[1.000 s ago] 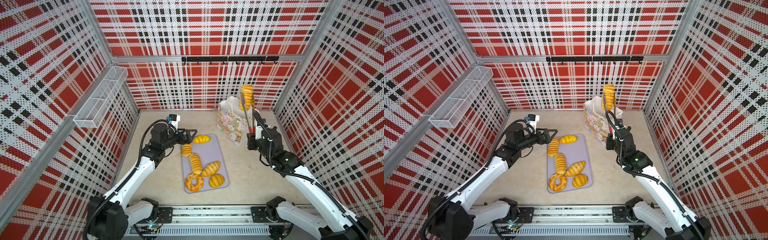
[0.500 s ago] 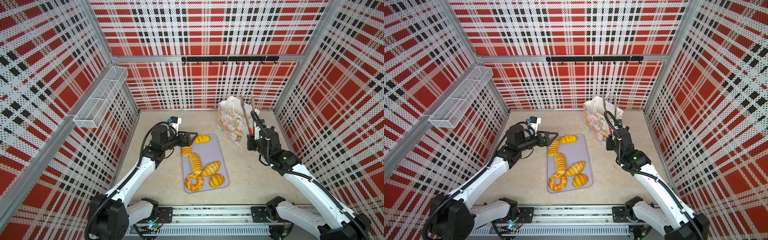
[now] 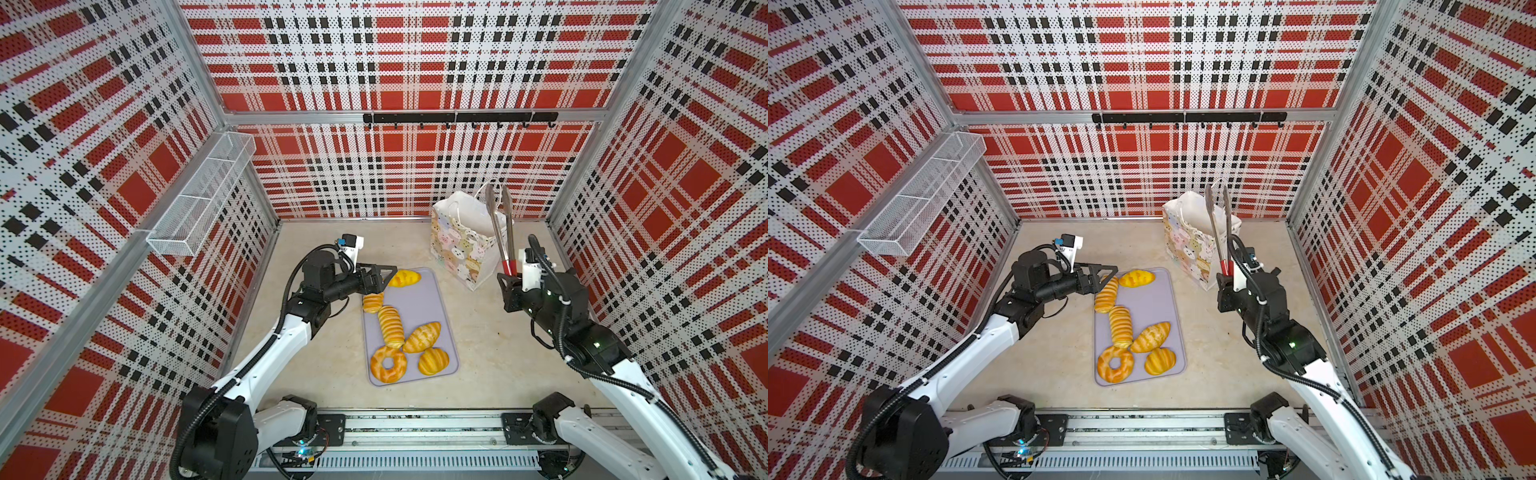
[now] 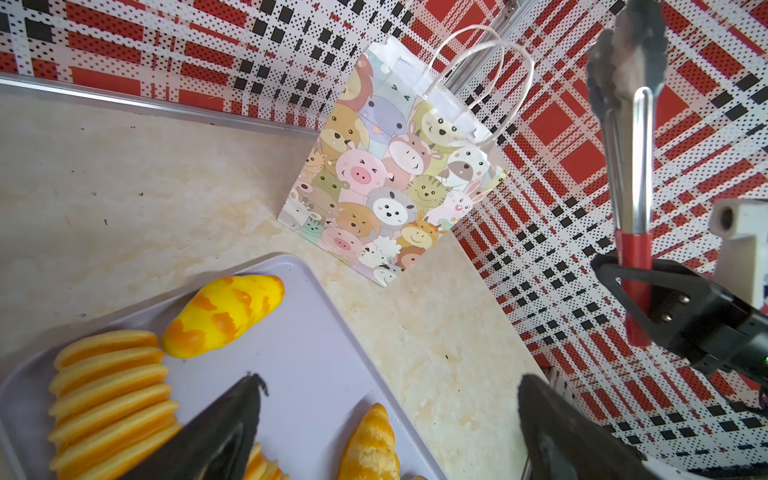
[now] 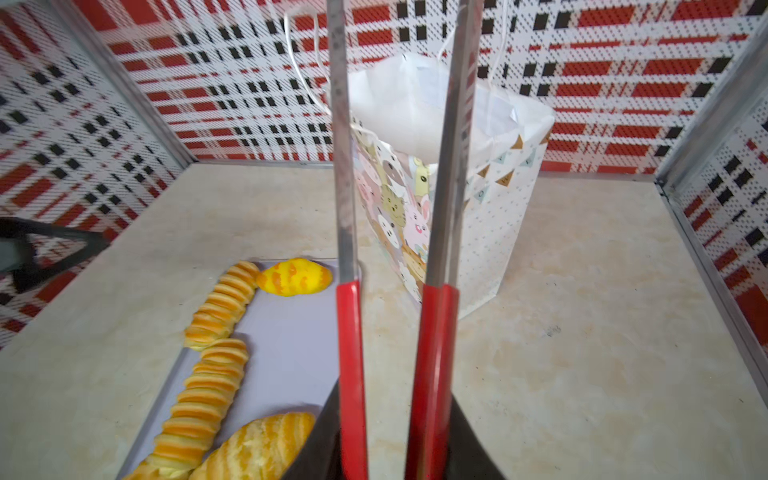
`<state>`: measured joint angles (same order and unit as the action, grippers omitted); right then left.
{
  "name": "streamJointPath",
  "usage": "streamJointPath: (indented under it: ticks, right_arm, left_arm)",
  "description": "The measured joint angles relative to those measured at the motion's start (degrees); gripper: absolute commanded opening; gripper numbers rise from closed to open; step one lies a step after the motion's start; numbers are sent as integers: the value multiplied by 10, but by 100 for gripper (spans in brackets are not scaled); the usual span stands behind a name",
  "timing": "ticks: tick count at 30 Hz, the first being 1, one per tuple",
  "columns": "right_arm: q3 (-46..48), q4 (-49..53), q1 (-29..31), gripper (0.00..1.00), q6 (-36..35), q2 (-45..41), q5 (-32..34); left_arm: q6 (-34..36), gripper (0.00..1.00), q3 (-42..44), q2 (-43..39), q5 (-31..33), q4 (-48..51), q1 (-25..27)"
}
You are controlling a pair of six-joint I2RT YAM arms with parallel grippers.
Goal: Place the fake bread into the paper bag
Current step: 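Move the empty tongs with the right gripper back over the tray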
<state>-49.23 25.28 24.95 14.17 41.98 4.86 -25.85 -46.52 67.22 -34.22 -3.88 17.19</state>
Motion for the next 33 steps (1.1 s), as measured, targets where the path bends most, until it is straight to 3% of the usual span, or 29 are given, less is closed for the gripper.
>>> streamJointPath:
  ticks: [5,10,16,22,33]
  right_arm:
    - [0,-2,0,26,-13,-15,-110]
    - [-48,19,14,26,-11,66,-224]
    - [-106,79,97,27,-21,146,-247]
    - [-153,126,104,27,-31,200,-269]
    - [-54,126,104,27,7,219,-309]
  left_arm:
    - [-6,99,0,-24,16,20,1]
    - [3,99,26,-100,39,44,-16]
    - [3,99,38,-115,41,64,-59]
    - [-8,99,38,-91,33,76,-73]
    - [-34,99,51,-99,48,104,-76]
